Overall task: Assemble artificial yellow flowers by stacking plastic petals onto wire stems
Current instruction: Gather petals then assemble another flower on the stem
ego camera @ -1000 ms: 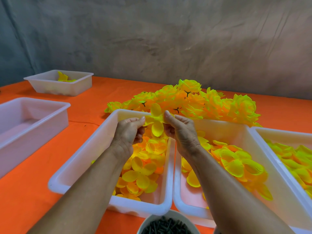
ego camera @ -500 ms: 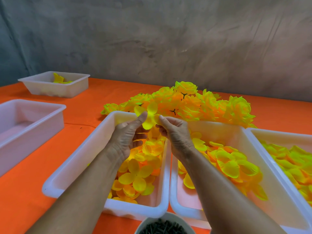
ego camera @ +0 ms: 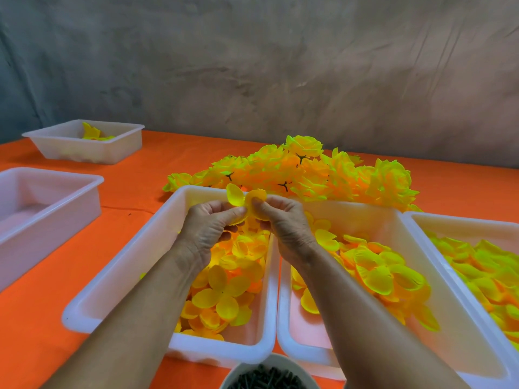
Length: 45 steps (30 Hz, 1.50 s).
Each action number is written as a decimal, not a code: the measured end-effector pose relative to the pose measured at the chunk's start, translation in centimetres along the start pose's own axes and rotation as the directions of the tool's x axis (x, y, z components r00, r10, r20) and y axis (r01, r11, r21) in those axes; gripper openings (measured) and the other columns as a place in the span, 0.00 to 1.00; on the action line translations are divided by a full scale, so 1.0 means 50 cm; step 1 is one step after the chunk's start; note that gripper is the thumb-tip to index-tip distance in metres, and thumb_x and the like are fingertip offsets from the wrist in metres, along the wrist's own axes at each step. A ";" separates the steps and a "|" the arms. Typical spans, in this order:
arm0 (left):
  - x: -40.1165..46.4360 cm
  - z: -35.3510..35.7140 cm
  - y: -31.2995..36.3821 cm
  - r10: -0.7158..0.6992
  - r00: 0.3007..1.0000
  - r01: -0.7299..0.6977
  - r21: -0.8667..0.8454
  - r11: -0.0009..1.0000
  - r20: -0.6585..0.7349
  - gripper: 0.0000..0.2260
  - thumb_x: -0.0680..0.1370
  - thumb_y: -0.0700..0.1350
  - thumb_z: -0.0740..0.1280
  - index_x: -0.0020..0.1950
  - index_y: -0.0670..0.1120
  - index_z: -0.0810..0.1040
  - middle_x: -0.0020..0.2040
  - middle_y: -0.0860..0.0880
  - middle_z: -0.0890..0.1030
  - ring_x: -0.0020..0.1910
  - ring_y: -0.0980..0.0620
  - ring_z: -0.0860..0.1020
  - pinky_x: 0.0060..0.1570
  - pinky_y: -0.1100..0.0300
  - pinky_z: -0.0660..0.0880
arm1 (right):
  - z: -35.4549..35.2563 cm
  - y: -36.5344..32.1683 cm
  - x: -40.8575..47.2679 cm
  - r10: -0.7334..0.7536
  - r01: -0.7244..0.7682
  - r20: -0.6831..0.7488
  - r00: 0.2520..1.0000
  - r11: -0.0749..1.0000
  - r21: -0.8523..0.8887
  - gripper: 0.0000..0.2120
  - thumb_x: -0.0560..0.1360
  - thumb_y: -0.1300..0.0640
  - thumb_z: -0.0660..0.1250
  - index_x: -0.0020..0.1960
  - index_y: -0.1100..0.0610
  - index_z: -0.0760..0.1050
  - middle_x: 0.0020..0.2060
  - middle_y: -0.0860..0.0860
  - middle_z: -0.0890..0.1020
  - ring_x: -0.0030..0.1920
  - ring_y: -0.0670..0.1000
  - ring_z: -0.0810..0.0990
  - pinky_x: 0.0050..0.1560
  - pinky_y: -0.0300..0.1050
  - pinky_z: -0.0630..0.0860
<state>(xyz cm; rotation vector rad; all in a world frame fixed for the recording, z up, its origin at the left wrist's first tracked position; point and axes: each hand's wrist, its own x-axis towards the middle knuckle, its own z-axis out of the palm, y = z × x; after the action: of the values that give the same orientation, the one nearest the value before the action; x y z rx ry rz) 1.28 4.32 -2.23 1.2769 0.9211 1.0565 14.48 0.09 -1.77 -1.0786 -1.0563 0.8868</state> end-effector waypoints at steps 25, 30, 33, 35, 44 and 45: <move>0.002 0.005 -0.001 0.041 0.999 -0.042 -0.017 0.999 -0.033 0.15 0.75 0.42 0.69 0.29 0.46 0.71 0.22 0.53 0.70 0.22 0.58 0.66 0.22 0.65 0.64 | -0.002 -0.005 -0.004 -0.024 0.024 -0.002 1.000 0.999 0.043 0.09 0.74 0.61 0.69 0.40 0.67 0.77 0.24 0.49 0.74 0.21 0.43 0.67 0.22 0.34 0.62; 0.002 0.000 0.007 0.115 0.979 -0.122 -0.035 0.992 -0.167 0.11 0.75 0.43 0.69 0.34 0.43 0.74 0.25 0.52 0.73 0.23 0.59 0.68 0.25 0.66 0.67 | -0.003 -0.003 0.002 0.092 -0.089 0.161 0.983 0.996 -0.025 0.05 0.73 0.59 0.70 0.41 0.62 0.80 0.33 0.54 0.79 0.29 0.46 0.72 0.27 0.36 0.69; -0.001 0.001 0.012 0.144 0.975 -0.156 -0.060 0.986 -0.170 0.10 0.75 0.42 0.69 0.35 0.43 0.75 0.31 0.48 0.75 0.24 0.60 0.70 0.25 0.66 0.69 | -0.004 0.001 0.006 0.160 -0.144 0.234 0.959 0.986 -0.084 0.05 0.75 0.61 0.68 0.41 0.57 0.81 0.37 0.54 0.81 0.32 0.46 0.73 0.30 0.36 0.70; -0.003 0.002 0.013 0.153 0.975 -0.166 -0.067 0.984 -0.162 0.10 0.75 0.42 0.69 0.35 0.44 0.75 0.32 0.47 0.75 0.25 0.59 0.71 0.25 0.66 0.69 | -0.004 0.000 0.008 0.175 -0.158 0.242 0.954 0.984 -0.088 0.06 0.75 0.61 0.67 0.41 0.56 0.82 0.35 0.52 0.81 0.31 0.45 0.72 0.30 0.35 0.70; -0.003 0.002 0.012 0.143 0.976 -0.153 -0.052 0.987 -0.165 0.06 0.73 0.45 0.71 0.39 0.45 0.79 0.33 0.48 0.77 0.26 0.58 0.72 0.26 0.66 0.70 | 0.000 -0.008 -0.001 0.065 -0.065 0.063 0.996 0.998 0.001 0.08 0.71 0.65 0.70 0.34 0.61 0.76 0.23 0.49 0.76 0.23 0.43 0.72 0.23 0.33 0.65; -0.002 0.003 0.012 0.123 0.979 -0.134 -0.060 0.989 -0.161 0.06 0.73 0.46 0.71 0.39 0.45 0.79 0.34 0.47 0.77 0.26 0.57 0.72 0.26 0.66 0.70 | 0.001 -0.010 -0.003 0.057 -0.057 0.030 0.998 0.998 0.003 0.09 0.71 0.64 0.71 0.33 0.61 0.75 0.24 0.49 0.76 0.23 0.42 0.71 0.22 0.33 0.64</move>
<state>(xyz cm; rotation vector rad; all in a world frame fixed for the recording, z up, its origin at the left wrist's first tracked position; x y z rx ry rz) 1.35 4.15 -1.64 1.2203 0.9207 1.2951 14.41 -0.16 -1.32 -1.1001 -1.0523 0.9526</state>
